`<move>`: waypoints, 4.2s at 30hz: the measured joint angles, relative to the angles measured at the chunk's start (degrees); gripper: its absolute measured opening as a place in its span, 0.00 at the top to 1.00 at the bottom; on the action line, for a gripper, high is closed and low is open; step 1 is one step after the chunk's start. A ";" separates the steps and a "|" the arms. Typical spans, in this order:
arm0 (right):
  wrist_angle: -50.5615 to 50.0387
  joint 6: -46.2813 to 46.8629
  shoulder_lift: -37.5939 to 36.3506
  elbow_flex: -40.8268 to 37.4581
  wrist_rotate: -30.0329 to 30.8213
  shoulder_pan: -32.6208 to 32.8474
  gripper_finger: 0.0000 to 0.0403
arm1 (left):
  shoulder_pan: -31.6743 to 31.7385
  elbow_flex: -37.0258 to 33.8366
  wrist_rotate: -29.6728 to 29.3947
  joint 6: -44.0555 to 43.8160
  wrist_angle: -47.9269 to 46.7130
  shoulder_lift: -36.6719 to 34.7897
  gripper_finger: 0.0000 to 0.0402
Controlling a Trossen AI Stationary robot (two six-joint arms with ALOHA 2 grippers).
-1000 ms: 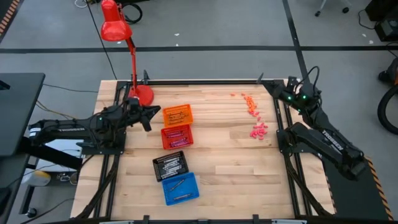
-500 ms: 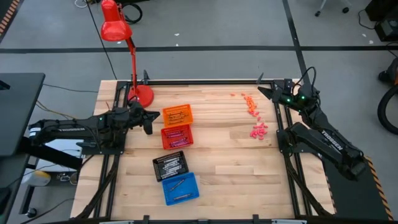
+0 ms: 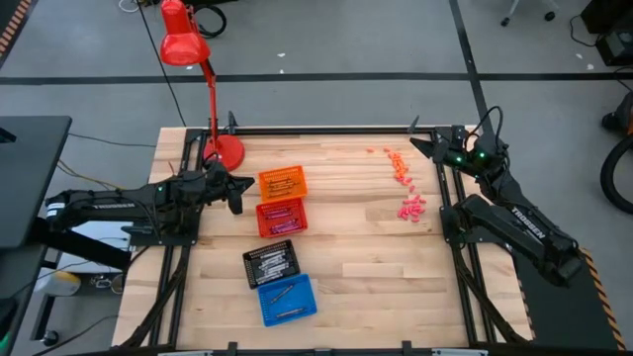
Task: Sort crayons
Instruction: Return to Home Position
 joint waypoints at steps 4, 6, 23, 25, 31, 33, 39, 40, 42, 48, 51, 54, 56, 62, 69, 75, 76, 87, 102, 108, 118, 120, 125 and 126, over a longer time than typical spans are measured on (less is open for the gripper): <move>-0.03 -0.02 -0.28 0.00 1.40 2.27 0.78 | -0.01 0.00 0.00 -0.01 0.03 0.02 0.89; -0.13 -0.67 -0.86 0.00 2.16 3.83 0.78 | 0.00 0.00 0.00 -0.01 0.04 0.02 0.89; 17.26 -31.41 -4.19 -12.89 12.83 12.39 0.78 | -0.02 0.02 0.00 -0.02 0.66 0.02 0.89; 27.28 -30.08 -4.17 -18.49 12.71 13.27 0.78 | 0.01 0.02 0.00 -0.02 0.64 0.02 0.89; 33.39 -30.42 -4.02 -21.15 11.49 15.00 0.78 | -0.01 0.02 -0.02 -0.04 0.64 0.02 0.89; 34.58 -32.36 -4.03 -21.70 10.27 15.35 0.78 | -0.02 0.02 -0.02 -0.04 0.64 0.02 0.89; 35.30 -36.33 -3.80 -21.70 9.53 18.74 0.78 | -0.01 0.02 -0.02 -0.04 0.64 0.02 0.89; 35.77 -36.41 -3.80 -21.70 9.66 19.65 0.78 | 0.00 0.02 -0.02 -0.04 0.64 0.02 0.89; 35.85 -37.62 -3.97 -21.70 10.95 21.61 0.78 | -0.02 0.02 -0.02 -0.04 0.64 0.02 0.89; 29.76 -39.22 -6.63 -21.70 18.58 27.29 0.78 | -0.01 0.02 -0.01 -0.04 0.64 0.02 0.89; 24.82 -38.75 -8.96 -21.70 24.41 29.42 0.78 | -0.02 0.02 -0.02 -0.04 0.64 0.02 0.89; 21.01 -40.00 -12.19 -21.70 27.36 30.87 0.78 | -0.02 0.02 -0.02 -0.04 0.64 0.02 0.89; 17.70 -40.78 -14.57 -21.70 28.27 31.51 0.78 | 0.00 0.02 -0.02 -0.04 0.64 0.02 0.89; 10.14 -39.67 -20.23 -21.70 30.52 31.80 0.78 | 0.00 0.02 -0.01 -0.04 0.64 0.02 0.89; 7.99 -39.49 -20.55 -21.70 31.61 31.89 0.78 | 0.01 0.02 -0.02 -0.04 0.64 0.02 0.89; 7.66 -40.83 -20.50 -21.70 31.59 31.89 0.78 | 0.00 0.02 -0.02 -0.04 0.64 0.00 0.89; 7.71 -40.79 -20.50 -21.70 31.45 31.89 0.78 | 0.01 0.02 -0.02 -0.04 0.62 0.02 0.89; 7.69 -40.54 -20.46 -21.70 30.99 31.89 0.78 | 0.00 0.02 -0.02 -0.04 0.62 0.01 0.89; 7.69 -40.54 -20.46 -21.70 30.97 31.89 0.78 | 0.00 0.02 -0.02 -0.04 0.62 0.02 0.89; 7.69 -40.54 -20.46 -21.70 30.95 31.89 0.78 | -2.99 0.04 -0.02 1.19 -0.86 -4.82 0.89; 7.69 -40.54 -20.46 -21.70 30.95 31.89 0.78 | -9.88 -5.41 0.04 21.84 -1.13 -15.10 0.89; 7.69 -40.54 -20.46 -21.70 30.95 31.89 0.78 | -9.92 -8.00 -0.02 24.30 -1.05 -17.58 0.89; 7.67 -40.54 -20.42 -21.70 30.93 31.87 0.78 | -9.75 -14.04 0.12 24.01 0.35 -23.41 0.89; 7.71 -40.53 -20.42 -21.70 30.93 31.89 0.78 | -9.82 -14.09 0.20 24.08 1.29 -23.59 0.89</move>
